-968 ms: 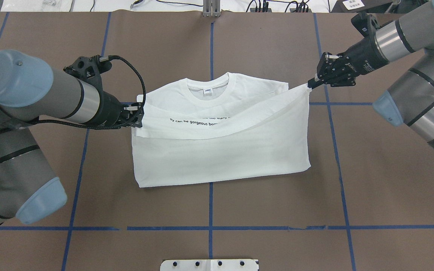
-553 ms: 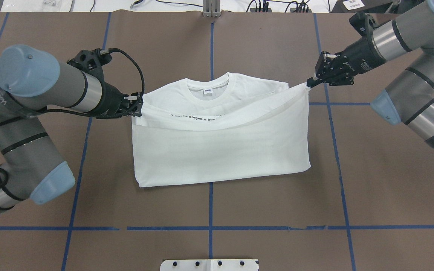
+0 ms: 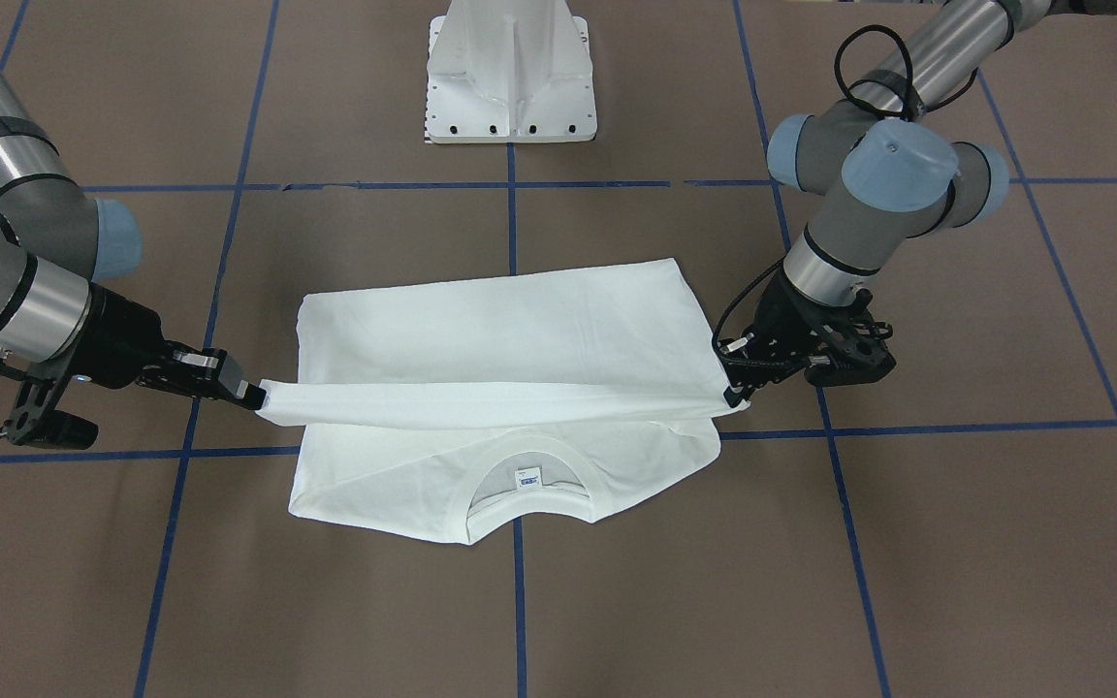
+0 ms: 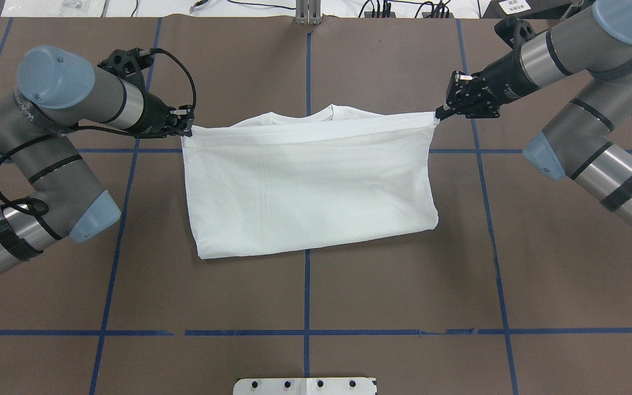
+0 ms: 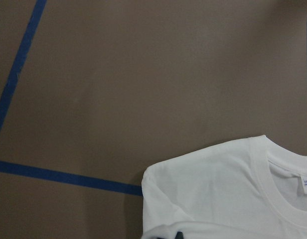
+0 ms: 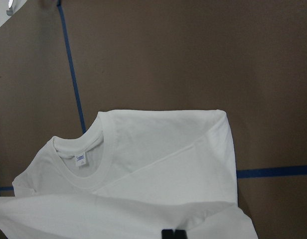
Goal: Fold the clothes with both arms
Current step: 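Carry the hem over the shirt body to the collar with both grippers, then open both grippers at the collar and raise them off the shirt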
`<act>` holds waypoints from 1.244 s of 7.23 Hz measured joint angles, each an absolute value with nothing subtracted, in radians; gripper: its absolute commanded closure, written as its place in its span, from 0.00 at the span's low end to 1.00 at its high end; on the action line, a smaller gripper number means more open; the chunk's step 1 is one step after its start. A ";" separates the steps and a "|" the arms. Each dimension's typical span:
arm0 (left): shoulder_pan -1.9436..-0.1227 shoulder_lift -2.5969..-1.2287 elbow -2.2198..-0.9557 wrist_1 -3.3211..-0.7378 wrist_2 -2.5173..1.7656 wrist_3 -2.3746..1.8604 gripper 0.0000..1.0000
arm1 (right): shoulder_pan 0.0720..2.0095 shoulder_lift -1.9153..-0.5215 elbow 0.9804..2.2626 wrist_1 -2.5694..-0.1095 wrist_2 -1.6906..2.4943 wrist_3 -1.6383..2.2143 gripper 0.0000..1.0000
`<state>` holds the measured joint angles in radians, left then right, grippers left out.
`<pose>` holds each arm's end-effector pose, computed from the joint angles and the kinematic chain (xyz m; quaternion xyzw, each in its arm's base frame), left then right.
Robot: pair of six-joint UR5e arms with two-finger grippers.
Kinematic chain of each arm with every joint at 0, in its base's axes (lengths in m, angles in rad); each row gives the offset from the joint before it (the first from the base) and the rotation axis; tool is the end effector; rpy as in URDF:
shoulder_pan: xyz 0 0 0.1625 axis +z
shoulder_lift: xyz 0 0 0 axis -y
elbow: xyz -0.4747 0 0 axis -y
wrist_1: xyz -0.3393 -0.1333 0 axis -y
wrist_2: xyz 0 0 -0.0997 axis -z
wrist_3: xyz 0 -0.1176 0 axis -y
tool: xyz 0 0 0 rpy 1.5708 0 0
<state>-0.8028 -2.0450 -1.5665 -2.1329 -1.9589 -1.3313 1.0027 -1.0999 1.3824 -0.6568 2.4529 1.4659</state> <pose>0.3973 -0.5392 0.4015 0.0956 0.5034 -0.1458 0.8463 -0.3124 -0.5684 0.4255 -0.0322 -0.6187 0.1077 0.7776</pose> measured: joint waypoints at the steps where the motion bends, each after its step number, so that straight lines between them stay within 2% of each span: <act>1: -0.803 -2.053 -1.565 -2.133 -1.959 -1.332 1.00 | 1.002 -1.093 1.369 -0.657 2.444 1.468 1.00; 4: -0.802 -2.062 -1.565 -2.132 -1.959 -1.335 1.00 | 0.996 -1.022 1.307 -0.732 2.374 1.466 1.00; 5: -0.802 -2.063 -1.565 -2.133 -1.958 -1.336 0.86 | 0.984 -0.999 1.292 -0.759 2.345 1.466 1.00; 7: -0.802 -2.064 -1.564 -2.134 -1.957 -1.341 0.07 | 0.946 -0.985 1.280 -0.774 2.297 1.465 0.96; 8: -0.801 -2.067 -1.558 -2.133 -1.956 -1.344 0.00 | 0.935 -0.985 1.278 -0.775 2.289 1.464 0.01; 9: -0.801 -2.076 -1.543 -2.130 -1.955 -1.350 0.00 | 0.929 -0.986 1.278 -0.775 2.285 1.465 0.00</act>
